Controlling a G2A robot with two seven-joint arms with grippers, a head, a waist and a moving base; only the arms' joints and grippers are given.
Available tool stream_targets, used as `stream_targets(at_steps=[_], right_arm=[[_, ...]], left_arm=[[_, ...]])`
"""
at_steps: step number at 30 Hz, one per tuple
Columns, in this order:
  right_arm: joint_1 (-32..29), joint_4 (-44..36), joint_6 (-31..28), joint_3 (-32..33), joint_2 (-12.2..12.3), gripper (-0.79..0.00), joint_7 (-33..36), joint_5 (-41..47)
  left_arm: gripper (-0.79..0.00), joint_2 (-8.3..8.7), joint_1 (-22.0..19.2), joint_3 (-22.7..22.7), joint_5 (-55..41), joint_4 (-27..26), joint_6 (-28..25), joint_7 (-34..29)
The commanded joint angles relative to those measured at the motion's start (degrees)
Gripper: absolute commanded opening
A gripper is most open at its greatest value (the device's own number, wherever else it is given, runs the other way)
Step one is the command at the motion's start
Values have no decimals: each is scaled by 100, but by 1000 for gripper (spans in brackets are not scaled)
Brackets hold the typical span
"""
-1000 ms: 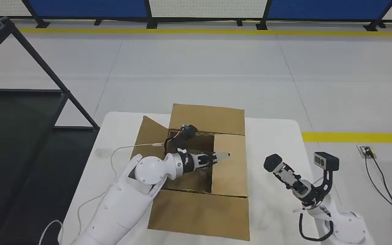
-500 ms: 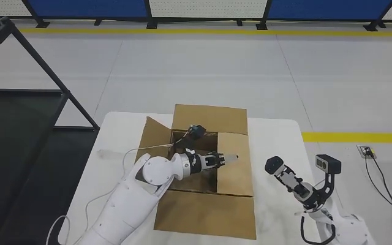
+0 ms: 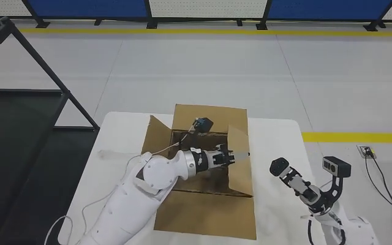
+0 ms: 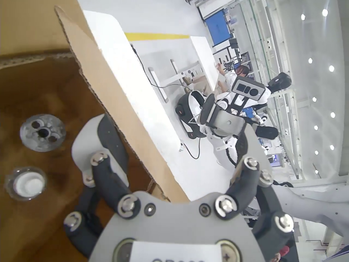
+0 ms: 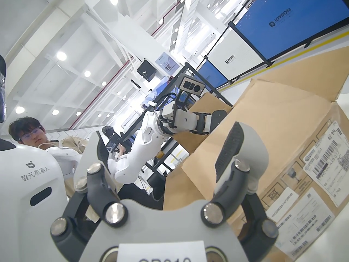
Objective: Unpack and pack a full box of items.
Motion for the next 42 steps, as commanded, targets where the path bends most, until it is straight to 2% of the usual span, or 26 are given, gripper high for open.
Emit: stream_targets(at_steps=[1,9,18,24,29,35,42], right_arm=[[-86,-12,-87,64,37,0,223,278],[-489,-363,85,241,267,0,435,736],[-921,-877,76,232,618,0,428,1153],[-1006,-1047,156,52,901,0,508,1292],[-1037,-1083,-71,-120,1122,0,280,1061],[-976,-710,-327,-281,1340,0,23,426],[-693,-31,-278,-302,1445,0,-14,21]], left_arm=[[0,-55,-108,142,22,-5,37,40],[0,-355,-663,728,-14,433,110,306],[0,-799,-1157,1363,-72,1482,-2,920],[0,-1118,-1332,1763,-88,1963,-244,1134],[0,-1319,-1423,1902,-136,2264,-399,1187],[0,-1432,-1442,1844,-120,2456,-567,1209],[0,-1332,-1297,1416,43,2276,-660,1182]])
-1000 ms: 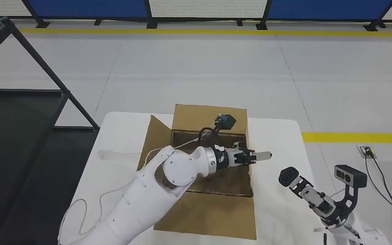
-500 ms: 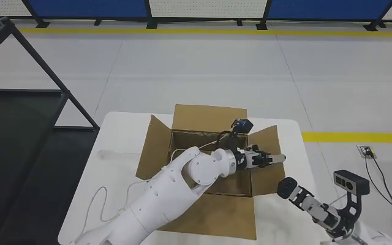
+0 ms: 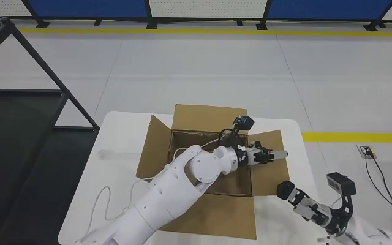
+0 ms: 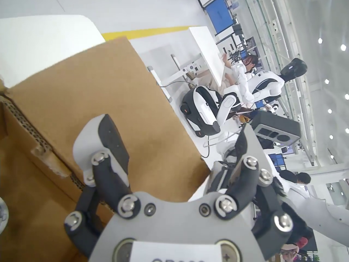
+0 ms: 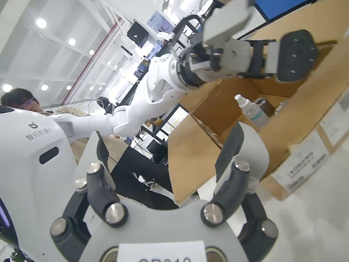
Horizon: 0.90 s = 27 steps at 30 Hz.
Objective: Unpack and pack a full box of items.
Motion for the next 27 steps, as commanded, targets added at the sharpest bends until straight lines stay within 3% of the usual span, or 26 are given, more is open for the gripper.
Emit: stream_targets(at_steps=[1,5,9,18,27], right_arm=[[111,150,137,-4,0,0,-73,-211],[174,192,317,-65,-14,0,-292,-528],[299,294,588,-152,-26,0,-464,-739],[959,575,1348,-569,-82,0,-717,-1099],[1383,726,1879,-944,-160,0,-1141,-1455]], left_arm=[[0,58,82,-166,90,-141,-6,-4],[0,232,340,-586,398,-650,22,-22],[0,505,840,-1229,946,-1537,152,-91],[0,1063,2706,-3162,1677,-4038,283,-283],[0,1306,4212,-4521,1713,-5534,-13,-303]])
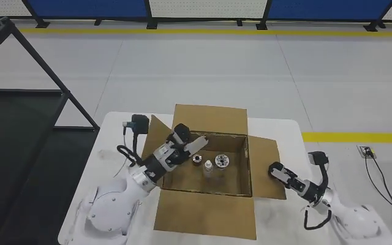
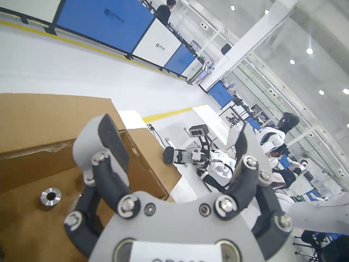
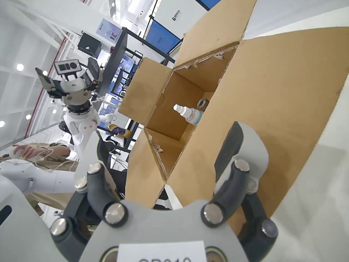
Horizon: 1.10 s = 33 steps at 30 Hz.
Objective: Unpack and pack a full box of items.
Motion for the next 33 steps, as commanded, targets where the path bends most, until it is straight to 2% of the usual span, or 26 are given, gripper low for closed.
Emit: stream_targets(at_steps=[1,7,15,25,33], right_arm=[[56,23,95,-88,-15,0,-41,-98],[189,182,247,-227,-35,0,43,-191],[372,430,403,-471,-70,0,185,-340],[541,323,406,-531,-125,0,-129,-122],[539,-913,613,-534,-140,0,-441,-605]], left_arm=[[0,40,363,-287,4,-280,-79,41],[0,124,1166,-1097,-159,-760,-295,298],[0,189,1901,-2105,-739,-882,-608,685],[0,247,2193,-2478,-1094,-805,-835,721],[0,263,2690,-2972,-1411,-838,-1168,1092]])
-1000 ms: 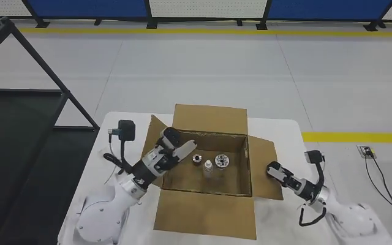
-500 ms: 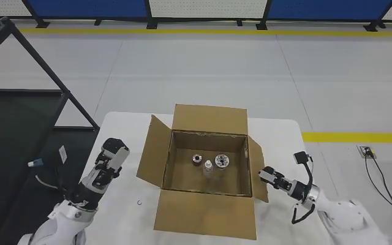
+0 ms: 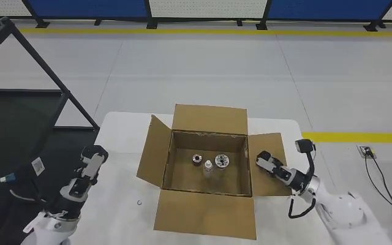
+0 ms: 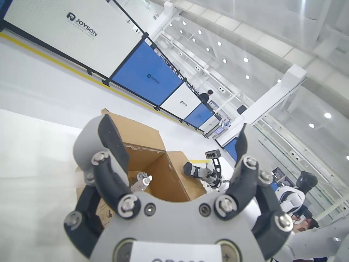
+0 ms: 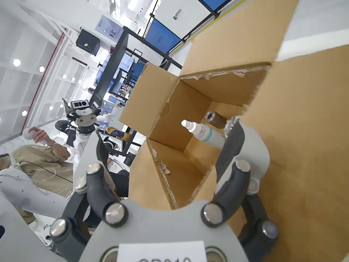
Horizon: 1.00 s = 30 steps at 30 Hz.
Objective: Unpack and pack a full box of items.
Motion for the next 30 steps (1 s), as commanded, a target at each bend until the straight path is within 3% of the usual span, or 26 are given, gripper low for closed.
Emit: stream_targets(at_steps=[1,6,11,22,30], right_arm=[[44,-388,105,-112,-13,0,22,-195],[454,-831,499,-629,-88,0,149,-733],[838,-753,837,-1057,-177,0,140,-899],[806,-743,974,-1080,-184,0,57,-972],[1287,-1023,1724,-1825,-268,0,373,-3129]], left_arm=[[0,1,188,-162,-96,-7,-98,90],[0,4,590,-487,-331,23,-331,197],[0,1,943,-620,-513,46,-559,185],[0,1,943,-620,-513,46,-559,185],[0,30,745,-436,-437,84,-292,76]])
